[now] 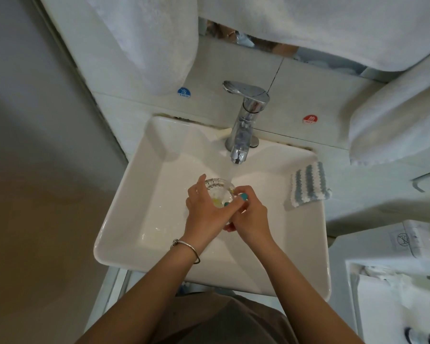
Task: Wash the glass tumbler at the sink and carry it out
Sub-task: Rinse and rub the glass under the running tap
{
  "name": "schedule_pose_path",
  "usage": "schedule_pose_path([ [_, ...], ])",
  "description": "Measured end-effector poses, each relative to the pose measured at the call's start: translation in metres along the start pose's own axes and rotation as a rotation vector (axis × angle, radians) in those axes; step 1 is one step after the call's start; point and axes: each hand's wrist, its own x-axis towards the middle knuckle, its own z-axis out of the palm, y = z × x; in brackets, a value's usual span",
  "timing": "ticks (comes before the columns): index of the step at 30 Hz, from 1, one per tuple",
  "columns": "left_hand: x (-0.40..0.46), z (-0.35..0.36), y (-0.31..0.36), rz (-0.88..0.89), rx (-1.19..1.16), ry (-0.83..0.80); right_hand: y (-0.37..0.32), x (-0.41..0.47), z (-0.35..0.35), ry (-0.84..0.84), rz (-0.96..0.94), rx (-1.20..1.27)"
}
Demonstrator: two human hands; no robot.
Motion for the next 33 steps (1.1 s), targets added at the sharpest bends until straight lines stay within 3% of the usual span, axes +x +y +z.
schedule_pose_path([
  [4, 0.002, 0.005, 0.005, -0.093, -0.059, 0.006, 0.001, 0.002, 0.001, 0.005, -0.03, -0.018],
  [8, 0.003, 0.006, 0.005, -0.177, -0.291, -0.036, 0.005, 0.005, 0.001, 0.061, -0.091, -0.11],
  [13, 0.005, 0.005, -0.002, -0.21, -0.444, -0.007, 0.009, 0.004, 0.007, 0.111, -0.158, -0.185],
  [20, 0.007, -0.002, -0.004, -0.192, -0.562, 0.001, 0.013, -0.002, 0.012, 0.097, -0.222, -0.107],
  [24, 0.011, -0.011, -0.006, -0.16, -0.611, -0.015, 0.017, -0.002, -0.005, -0.163, -0.084, 0.177],
  [28, 0.011, -0.014, -0.009, -0.143, -0.672, -0.048, 0.013, -0.008, -0.013, -0.365, 0.355, 0.72],
  [33, 0.005, -0.009, -0.013, -0.067, -0.641, -0.109, 0.011, -0.006, -0.003, -0.368, 0.275, 0.708],
])
